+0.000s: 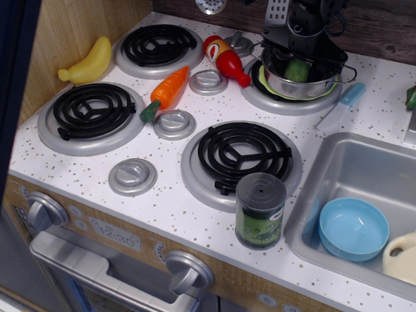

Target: Take broccoli out of pan

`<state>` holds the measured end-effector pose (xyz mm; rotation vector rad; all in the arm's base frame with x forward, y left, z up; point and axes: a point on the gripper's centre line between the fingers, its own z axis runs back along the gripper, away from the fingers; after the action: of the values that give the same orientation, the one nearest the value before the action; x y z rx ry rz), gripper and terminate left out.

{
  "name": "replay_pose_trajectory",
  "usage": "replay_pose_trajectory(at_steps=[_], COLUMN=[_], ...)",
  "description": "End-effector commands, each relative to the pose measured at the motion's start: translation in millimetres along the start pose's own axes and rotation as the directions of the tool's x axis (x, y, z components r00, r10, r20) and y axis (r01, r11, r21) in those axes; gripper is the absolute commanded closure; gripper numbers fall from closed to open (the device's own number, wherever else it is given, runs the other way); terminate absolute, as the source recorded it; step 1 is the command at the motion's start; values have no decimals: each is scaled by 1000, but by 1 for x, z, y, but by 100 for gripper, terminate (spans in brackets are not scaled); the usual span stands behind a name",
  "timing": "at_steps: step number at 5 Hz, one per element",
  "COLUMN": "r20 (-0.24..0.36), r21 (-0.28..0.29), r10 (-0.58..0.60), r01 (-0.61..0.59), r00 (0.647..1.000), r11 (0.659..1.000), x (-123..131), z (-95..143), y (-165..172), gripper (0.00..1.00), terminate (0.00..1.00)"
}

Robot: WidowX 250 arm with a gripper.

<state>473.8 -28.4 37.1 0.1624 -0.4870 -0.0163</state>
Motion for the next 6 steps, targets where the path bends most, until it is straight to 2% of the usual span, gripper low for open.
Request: replay_pose_trajectory(at_steps=[1, 2, 4, 6], r20=[66, 50, -28, -32], r21=[107, 168, 242, 220], r10=[-39, -40, 0, 51], r01=[32, 31, 7, -42], r00=[997, 998, 1000, 998], r11=[994, 985, 970, 975], x=[39, 32, -3, -41], z=[54, 65, 85, 61], y=[31, 42, 72, 81], gripper=[100, 100, 100, 100], terminate=[0, 0, 0, 0])
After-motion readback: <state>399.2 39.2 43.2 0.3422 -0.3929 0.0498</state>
